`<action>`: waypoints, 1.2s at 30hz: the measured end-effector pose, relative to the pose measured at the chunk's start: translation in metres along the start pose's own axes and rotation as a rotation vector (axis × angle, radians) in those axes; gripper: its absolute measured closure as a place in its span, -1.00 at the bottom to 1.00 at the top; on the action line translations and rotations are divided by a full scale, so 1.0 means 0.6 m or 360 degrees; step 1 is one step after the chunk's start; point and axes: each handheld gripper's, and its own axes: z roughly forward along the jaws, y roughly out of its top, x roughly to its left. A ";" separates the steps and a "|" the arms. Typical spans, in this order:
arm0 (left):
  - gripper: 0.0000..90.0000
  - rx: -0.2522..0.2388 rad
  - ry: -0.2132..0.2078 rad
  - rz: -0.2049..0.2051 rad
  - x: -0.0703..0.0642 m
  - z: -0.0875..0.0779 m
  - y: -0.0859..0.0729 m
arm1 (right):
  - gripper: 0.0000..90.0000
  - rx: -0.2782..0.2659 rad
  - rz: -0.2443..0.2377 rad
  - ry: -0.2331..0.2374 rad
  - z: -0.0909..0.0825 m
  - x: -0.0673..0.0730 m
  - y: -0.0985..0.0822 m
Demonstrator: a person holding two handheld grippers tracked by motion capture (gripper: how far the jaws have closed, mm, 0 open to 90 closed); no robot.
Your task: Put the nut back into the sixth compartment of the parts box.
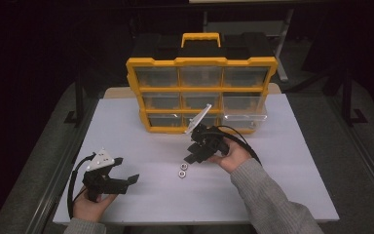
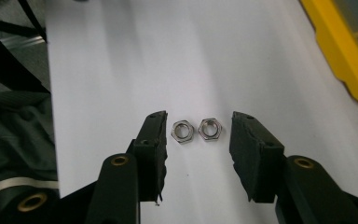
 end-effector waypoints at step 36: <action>-0.66 -0.0008 -0.0004 0.0000 0.000 0.000 0.000 | 0.48 0.0173 0.0063 -0.0094 0.127 -0.031 -0.019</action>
